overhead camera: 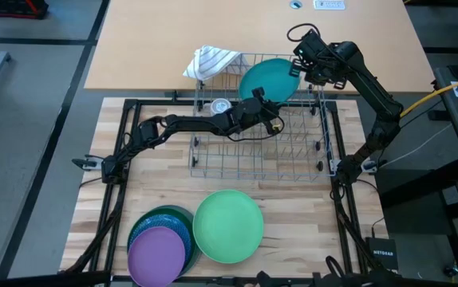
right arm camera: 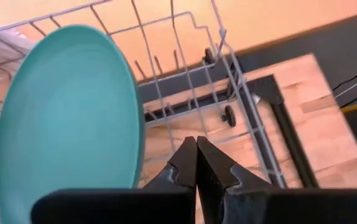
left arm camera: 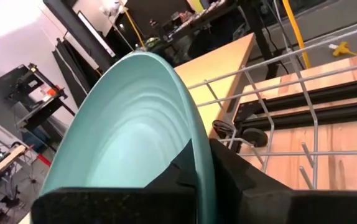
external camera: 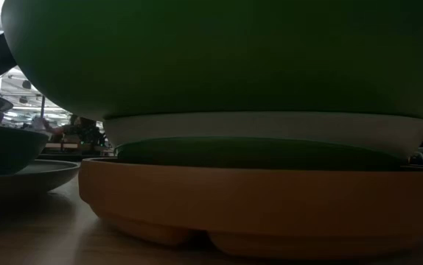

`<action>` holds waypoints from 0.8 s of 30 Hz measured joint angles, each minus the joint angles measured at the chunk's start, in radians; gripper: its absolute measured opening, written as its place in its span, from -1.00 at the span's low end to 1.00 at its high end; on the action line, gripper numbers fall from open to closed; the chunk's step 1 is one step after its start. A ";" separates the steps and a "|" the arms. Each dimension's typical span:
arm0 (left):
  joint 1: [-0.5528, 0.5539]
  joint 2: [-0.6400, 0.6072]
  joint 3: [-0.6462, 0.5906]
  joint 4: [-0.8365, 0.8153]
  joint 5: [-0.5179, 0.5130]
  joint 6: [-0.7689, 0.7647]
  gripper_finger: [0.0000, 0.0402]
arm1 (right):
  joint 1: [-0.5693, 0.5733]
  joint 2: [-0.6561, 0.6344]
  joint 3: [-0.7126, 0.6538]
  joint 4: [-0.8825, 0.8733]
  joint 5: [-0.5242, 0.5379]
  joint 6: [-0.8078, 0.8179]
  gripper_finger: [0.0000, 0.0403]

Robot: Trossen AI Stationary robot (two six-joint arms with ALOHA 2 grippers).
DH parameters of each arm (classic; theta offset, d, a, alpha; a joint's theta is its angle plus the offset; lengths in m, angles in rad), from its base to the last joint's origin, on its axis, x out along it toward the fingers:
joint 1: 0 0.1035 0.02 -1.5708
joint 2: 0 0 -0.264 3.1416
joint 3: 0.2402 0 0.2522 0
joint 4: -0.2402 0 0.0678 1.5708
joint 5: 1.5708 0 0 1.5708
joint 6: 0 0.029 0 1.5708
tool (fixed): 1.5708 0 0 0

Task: Sort dishes
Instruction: Put the blue plate in the dishwasher rack

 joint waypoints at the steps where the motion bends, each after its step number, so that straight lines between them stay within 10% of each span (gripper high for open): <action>1: 0.000 0.000 0.000 0.004 0.000 0.002 -0.94 | 0.000 -0.001 0.000 0.000 0.018 -0.012 -0.98; 12: -0.011 -0.017 0.000 0.174 0.001 -0.122 -0.98 | -0.002 -0.070 0.000 0.002 0.339 -0.069 -0.98; 24: 0.027 -0.061 0.002 0.421 0.219 -0.969 -0.99 | -0.002 -0.218 0.000 0.000 0.405 -0.097 -0.97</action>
